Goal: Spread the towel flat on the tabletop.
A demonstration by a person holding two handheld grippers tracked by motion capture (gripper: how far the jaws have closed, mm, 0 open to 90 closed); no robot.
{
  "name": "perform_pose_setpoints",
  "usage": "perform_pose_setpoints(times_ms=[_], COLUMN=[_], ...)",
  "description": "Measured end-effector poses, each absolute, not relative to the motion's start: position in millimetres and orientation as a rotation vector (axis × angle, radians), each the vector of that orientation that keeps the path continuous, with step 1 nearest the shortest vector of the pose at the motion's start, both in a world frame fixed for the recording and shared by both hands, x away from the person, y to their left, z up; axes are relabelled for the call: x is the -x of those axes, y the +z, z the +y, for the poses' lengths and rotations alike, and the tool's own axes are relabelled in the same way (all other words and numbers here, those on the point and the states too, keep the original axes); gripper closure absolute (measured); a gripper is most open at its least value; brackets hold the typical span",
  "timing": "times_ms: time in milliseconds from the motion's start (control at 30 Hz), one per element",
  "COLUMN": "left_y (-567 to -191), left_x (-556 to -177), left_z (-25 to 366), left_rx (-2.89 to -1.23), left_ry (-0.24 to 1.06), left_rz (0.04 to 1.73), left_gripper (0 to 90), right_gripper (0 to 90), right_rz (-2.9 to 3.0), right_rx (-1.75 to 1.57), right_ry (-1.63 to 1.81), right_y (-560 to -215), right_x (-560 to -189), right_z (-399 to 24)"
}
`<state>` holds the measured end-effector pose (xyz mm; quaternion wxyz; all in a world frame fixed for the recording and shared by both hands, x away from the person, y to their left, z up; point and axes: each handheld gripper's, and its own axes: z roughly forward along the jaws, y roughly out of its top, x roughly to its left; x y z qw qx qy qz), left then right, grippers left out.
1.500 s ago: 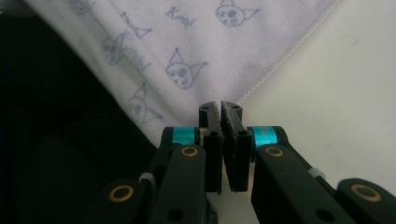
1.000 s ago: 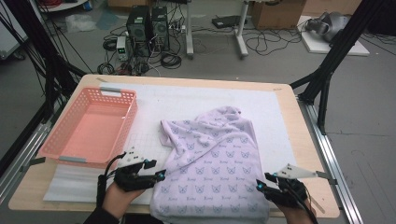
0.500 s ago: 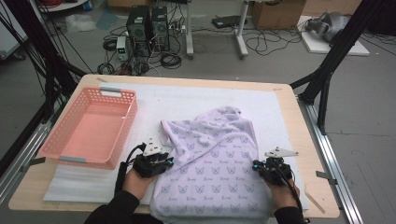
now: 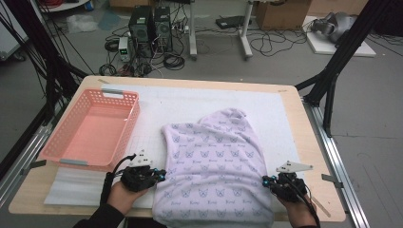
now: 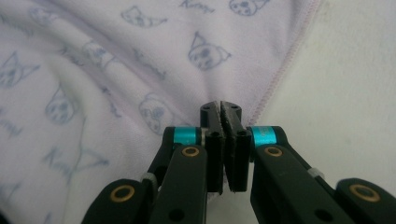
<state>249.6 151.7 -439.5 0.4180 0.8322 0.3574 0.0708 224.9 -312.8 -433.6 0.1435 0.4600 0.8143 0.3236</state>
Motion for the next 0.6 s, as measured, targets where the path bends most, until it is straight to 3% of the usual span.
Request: perform_pose_setpoints(times_ms=[367, 400, 467, 533, 600], left_y=[-434.1, -433.3, -431.3, -429.1, -427.1], left_x=[-223.0, -222.7, -226.7, -231.9, -238.2], left_z=[154.7, 155.4, 157.3, 160.0, 161.4], left_rx=[-2.104, -2.075, -1.999, -1.924, -1.882], left_ry=[0.092, 0.11, 0.153, 0.184, 0.22], left_rz=[0.84, 0.856, 0.907, 0.932, 0.944], left_gripper=[86.1, 83.8, 63.1, 55.6, 52.6], right_gripper=[87.7, 86.3, 70.3, 60.5, 56.7], right_rz=[2.443, 2.442, 2.39, 2.317, 2.261], right_rx=[-1.263, -1.249, -1.256, -1.272, -1.268], right_ry=[0.918, 0.927, 0.962, 1.017, 1.043], right_y=[-424.3, -423.2, -420.3, -417.5, -416.1], right_x=[-192.9, -191.8, -191.8, -196.9, -206.7], right_z=[-311.0, -311.4, -311.5, -312.4, -312.1])
